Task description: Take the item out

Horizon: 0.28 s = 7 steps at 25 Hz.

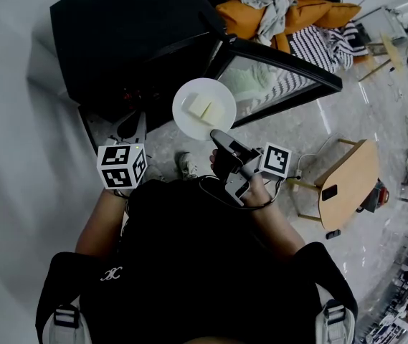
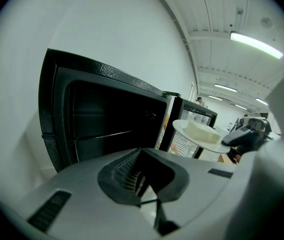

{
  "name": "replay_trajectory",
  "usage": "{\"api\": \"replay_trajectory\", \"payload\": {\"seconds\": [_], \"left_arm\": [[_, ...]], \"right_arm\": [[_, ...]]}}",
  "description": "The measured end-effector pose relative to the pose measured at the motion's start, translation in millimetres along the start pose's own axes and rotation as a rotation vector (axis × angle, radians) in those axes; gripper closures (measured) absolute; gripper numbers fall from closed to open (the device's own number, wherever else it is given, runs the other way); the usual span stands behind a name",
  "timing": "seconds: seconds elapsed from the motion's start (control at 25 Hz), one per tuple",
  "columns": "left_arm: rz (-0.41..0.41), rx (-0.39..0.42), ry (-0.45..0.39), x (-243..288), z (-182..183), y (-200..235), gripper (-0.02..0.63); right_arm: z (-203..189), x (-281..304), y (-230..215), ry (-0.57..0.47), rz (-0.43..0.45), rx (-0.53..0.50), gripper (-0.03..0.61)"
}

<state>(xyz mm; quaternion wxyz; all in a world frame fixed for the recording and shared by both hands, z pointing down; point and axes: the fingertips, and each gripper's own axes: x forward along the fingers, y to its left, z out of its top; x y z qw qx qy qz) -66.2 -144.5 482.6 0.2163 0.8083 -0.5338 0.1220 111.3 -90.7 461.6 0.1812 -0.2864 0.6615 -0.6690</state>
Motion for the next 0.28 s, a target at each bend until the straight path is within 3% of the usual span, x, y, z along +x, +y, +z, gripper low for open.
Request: {"api": "replay_trajectory", "payload": {"seconds": [0.28], "left_arm": [[0.003, -0.002, 0.008, 0.4, -0.6, 7.4, 0.612]], "right_arm": [[-3.0, 9.0, 2.4, 0.016, 0.004, -0.001, 0.558]]}}
